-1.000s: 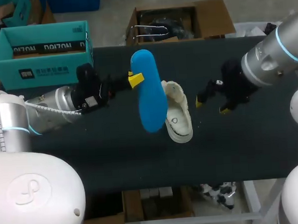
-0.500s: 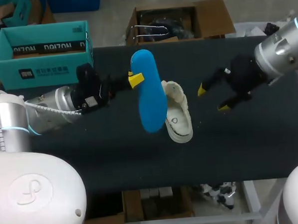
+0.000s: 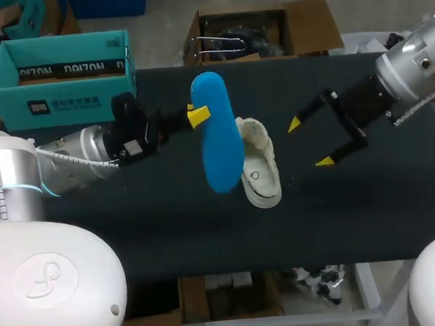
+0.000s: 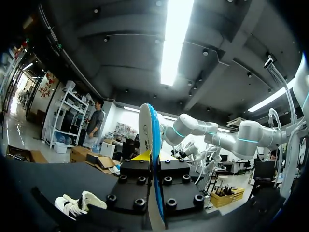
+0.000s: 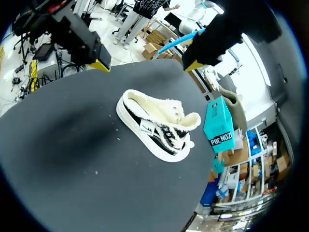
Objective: Open the shoe tongue, take the insole out of the shoe, put the insole back into the shoe, and pack the shoe into the shoebox
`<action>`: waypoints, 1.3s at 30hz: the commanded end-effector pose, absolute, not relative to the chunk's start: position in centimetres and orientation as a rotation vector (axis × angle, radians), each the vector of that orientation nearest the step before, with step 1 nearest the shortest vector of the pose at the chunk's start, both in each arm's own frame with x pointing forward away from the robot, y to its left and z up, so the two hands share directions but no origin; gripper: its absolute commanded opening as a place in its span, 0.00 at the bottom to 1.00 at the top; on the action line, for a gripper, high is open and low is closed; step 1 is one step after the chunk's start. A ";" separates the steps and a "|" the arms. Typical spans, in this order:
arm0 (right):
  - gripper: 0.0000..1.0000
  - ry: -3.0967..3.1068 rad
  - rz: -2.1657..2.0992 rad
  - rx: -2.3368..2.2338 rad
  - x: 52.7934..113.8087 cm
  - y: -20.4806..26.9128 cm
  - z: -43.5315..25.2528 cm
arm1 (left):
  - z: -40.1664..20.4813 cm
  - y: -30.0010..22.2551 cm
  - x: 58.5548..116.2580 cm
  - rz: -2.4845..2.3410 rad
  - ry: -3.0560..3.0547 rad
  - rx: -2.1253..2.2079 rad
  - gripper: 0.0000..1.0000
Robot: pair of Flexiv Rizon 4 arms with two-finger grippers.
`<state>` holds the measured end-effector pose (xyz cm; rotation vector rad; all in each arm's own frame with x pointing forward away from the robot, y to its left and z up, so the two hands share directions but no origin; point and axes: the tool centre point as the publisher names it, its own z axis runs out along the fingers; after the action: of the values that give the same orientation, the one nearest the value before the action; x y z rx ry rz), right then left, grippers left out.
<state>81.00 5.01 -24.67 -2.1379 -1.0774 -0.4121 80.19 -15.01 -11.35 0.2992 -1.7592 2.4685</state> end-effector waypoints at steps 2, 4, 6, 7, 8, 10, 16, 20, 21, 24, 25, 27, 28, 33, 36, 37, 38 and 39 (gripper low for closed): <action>1.00 -0.991 -0.336 -2.149 81.5 5.0 -24.6 | -11.4 -15.1 80.1 2.472 -1.759 0.304 0.00; 1.00 -0.991 -0.336 -2.149 81.5 5.0 -24.6 | -11.4 -15.1 80.1 2.472 -1.759 0.304 0.00; 1.00 -0.991 -0.336 -2.149 81.5 5.0 -24.6 | -11.4 -15.1 80.1 2.472 -1.759 0.304 0.00; 1.00 -0.991 -0.336 -2.149 81.5 5.0 -24.6 | -11.4 -15.1 80.1 2.472 -1.759 0.304 0.00; 1.00 -0.991 -0.336 -2.149 81.5 5.0 -24.6 | -11.4 -15.1 80.1 2.472 -1.759 0.304 0.00; 1.00 -0.894 -0.286 -2.141 82.5 5.7 -25.0 | -11.4 -15.1 80.1 2.472 -1.759 0.304 0.00; 1.00 -0.587 -0.207 -2.121 82.0 7.0 -24.9 | -11.4 -15.1 80.1 2.472 -1.759 0.304 0.00; 1.00 -0.440 -0.134 -2.133 80.7 7.9 -24.7 | -11.4 -15.1 80.1 2.472 -1.759 0.304 0.00; 1.00 -0.440 -0.134 -2.133 80.7 7.9 -24.7 | -11.4 -15.1 80.1 2.472 -1.759 0.304 0.00; 1.00 -0.440 -0.134 -2.133 80.7 7.9 -24.7 | -11.4 -15.1 80.1 2.472 -1.759 0.304 0.00; 1.00 -0.440 -0.134 -2.133 80.7 7.9 -24.7 | -11.4 -15.1 80.1 2.472 -1.759 0.304 0.00; 1.00 -0.440 -0.134 -2.133 80.7 7.9 -24.7 | -11.4 -15.1 80.1 2.472 -1.759 0.304 0.00; 1.00 -0.440 -0.134 -2.133 80.7 7.9 -24.7 | -11.4 -15.1 80.1 2.472 -1.759 0.304 0.00; 1.00 -0.437 -0.121 -2.099 81.3 8.1 -24.9 | -11.4 -15.1 80.1 2.472 -1.759 0.304 0.00; 1.00 -0.367 -0.078 -2.084 81.6 8.6 -25.4 | -11.4 -15.1 80.1 2.472 -1.759 0.304 0.00; 1.00 -0.337 -0.058 -2.074 81.7 8.6 -25.5 | -11.4 -15.1 80.1 2.472 -1.759 0.304 0.00; 1.00 -0.327 -0.048 -2.057 81.7 8.8 -25.7 | -11.4 -15.1 80.1 2.472 -1.759 0.304 0.00; 1.00 -0.327 -0.042 -2.042 81.7 8.9 -25.8 | -11.4 -15.1 80.1 2.472 -1.759 0.304 0.00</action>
<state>80.87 8.75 -24.94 -2.0861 -0.3145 -0.0668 80.17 -15.01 -11.31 0.3007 -1.7604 2.4683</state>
